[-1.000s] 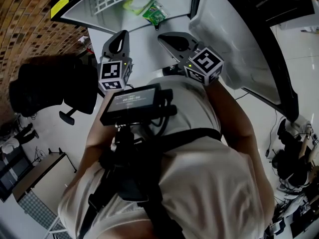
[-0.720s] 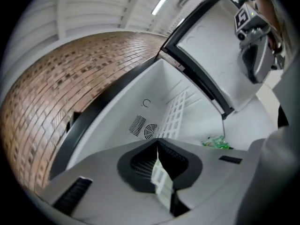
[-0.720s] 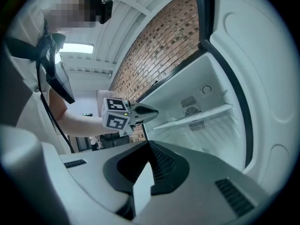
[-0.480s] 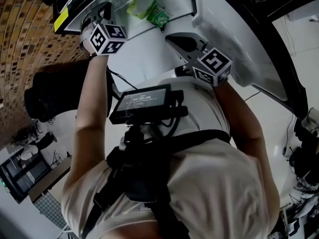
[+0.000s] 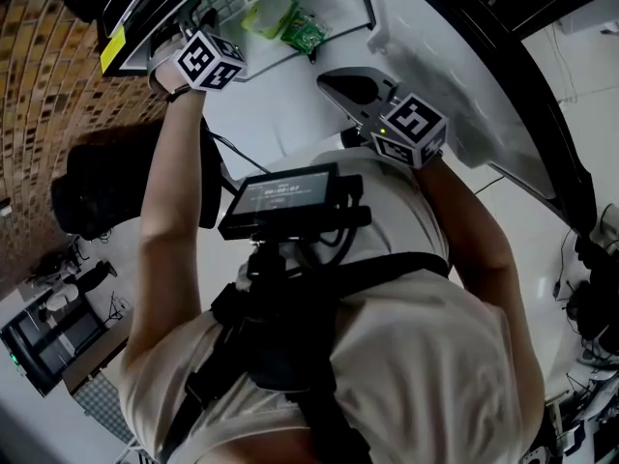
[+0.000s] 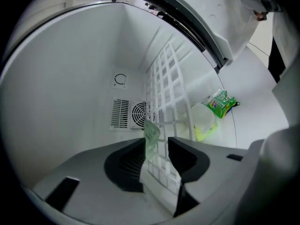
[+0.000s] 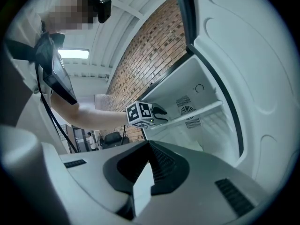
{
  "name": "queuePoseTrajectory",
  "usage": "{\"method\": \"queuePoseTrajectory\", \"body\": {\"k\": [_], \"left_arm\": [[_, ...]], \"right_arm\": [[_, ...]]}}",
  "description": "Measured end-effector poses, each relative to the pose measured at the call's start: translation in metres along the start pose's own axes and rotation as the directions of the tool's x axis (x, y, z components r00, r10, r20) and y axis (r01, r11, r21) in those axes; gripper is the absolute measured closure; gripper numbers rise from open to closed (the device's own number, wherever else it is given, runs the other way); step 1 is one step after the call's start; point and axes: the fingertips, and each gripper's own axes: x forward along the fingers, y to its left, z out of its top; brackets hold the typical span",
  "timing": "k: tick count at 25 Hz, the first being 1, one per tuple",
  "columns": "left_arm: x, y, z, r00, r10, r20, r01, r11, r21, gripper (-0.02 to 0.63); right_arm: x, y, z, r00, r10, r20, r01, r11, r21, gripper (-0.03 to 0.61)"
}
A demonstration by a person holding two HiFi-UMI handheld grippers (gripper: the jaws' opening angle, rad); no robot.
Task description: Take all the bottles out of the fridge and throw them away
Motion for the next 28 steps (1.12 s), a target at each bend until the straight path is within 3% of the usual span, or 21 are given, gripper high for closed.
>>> {"method": "queuePoseTrajectory", "body": {"k": [7, 16, 21, 24, 28], "left_arm": [[0.015, 0.007, 0.002, 1.0, -0.001, -0.017, 0.001, 1.0, 0.001, 0.452], [0.031, 0.01, 0.007, 0.999, 0.025, -0.03, -0.023, 0.998, 0.06, 0.451], [0.038, 0.013, 0.011, 1.0, 0.002, -0.023, -0.001, 0.999, 0.038, 0.491], [0.045, 0.007, 0.004, 0.999, -0.008, -0.035, 0.01, 0.999, 0.046, 0.581], [0.044, 0.006, 0.0, 0.999, 0.017, -0.032, -0.016, 0.999, 0.045, 0.595]], "right_arm": [[0.0, -0.003, 0.0, 1.0, 0.002, 0.001, -0.002, 1.0, 0.006, 0.578], [-0.006, -0.014, -0.001, 1.0, -0.03, 0.0, 0.03, 0.999, 0.028, 0.578], [-0.007, -0.019, -0.001, 0.999, -0.044, -0.008, 0.044, 0.999, 0.03, 0.578], [-0.01, -0.02, -0.001, 0.998, -0.055, -0.01, 0.056, 0.998, 0.036, 0.578], [-0.014, -0.023, -0.003, 0.998, -0.067, -0.015, 0.068, 0.997, 0.039, 0.578]]}}
